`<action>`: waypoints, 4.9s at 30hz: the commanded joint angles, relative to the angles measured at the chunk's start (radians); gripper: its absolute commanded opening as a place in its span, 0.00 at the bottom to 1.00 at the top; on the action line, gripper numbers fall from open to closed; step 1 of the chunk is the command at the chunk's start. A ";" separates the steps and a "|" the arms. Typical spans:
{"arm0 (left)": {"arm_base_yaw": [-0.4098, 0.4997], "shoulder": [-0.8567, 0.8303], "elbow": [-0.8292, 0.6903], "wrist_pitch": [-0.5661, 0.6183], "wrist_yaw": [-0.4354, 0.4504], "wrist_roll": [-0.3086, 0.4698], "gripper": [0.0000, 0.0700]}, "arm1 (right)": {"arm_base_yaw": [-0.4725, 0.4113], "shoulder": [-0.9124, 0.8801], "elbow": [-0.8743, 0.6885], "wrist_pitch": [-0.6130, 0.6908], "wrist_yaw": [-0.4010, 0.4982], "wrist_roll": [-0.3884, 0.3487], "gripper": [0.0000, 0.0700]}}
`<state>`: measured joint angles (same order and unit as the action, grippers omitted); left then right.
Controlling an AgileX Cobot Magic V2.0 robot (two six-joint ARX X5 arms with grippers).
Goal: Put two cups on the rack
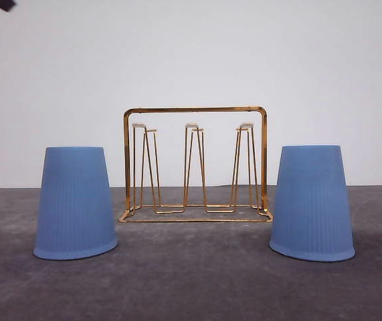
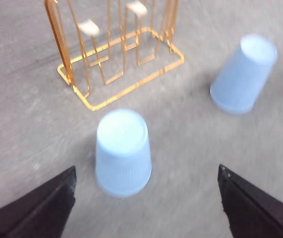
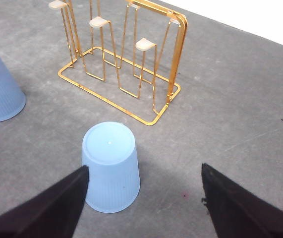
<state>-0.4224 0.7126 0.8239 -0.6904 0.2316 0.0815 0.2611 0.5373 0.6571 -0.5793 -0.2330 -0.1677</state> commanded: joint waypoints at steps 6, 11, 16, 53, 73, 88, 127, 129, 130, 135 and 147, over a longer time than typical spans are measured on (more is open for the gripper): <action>-0.029 0.193 0.019 0.157 -0.005 -0.143 0.86 | 0.004 0.003 0.013 0.011 -0.002 0.000 0.66; -0.054 0.371 0.019 0.217 -0.055 -0.156 0.86 | 0.004 0.003 0.013 0.018 -0.002 0.000 0.66; -0.069 0.524 0.019 0.250 -0.098 -0.157 0.86 | 0.004 0.003 0.013 0.018 -0.002 0.000 0.66; -0.067 0.692 0.531 0.032 -0.233 -0.181 0.50 | 0.004 0.003 0.013 0.019 -0.002 0.003 0.66; -0.057 0.953 0.593 0.213 -0.248 -0.200 0.50 | 0.004 0.003 0.013 0.019 -0.002 0.003 0.66; -0.060 1.076 0.593 0.212 -0.247 -0.200 0.80 | 0.004 0.003 0.013 0.018 -0.002 0.003 0.66; 0.014 0.027 -0.174 0.006 -0.109 -0.363 0.56 | 0.167 0.494 0.013 0.237 -0.040 0.206 0.85; 0.015 -0.014 -0.175 -0.018 -0.137 -0.363 0.56 | 0.188 0.555 0.013 0.276 0.019 0.204 0.91; 0.015 -0.031 -0.175 -0.024 -0.145 -0.363 0.56 | 0.196 0.584 0.013 0.295 0.043 0.205 0.94; 0.015 -0.077 -0.175 -0.027 -0.157 -0.363 0.56 | 0.210 0.729 0.013 0.383 0.079 0.216 0.95; 0.015 -0.079 -0.175 -0.027 -0.157 -0.363 0.56 | 0.210 0.799 0.070 0.261 0.077 0.295 0.53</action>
<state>-0.4038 0.6289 0.6445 -0.7235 0.0772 -0.2783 0.4641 1.3340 0.7017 -0.2842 -0.1562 0.0953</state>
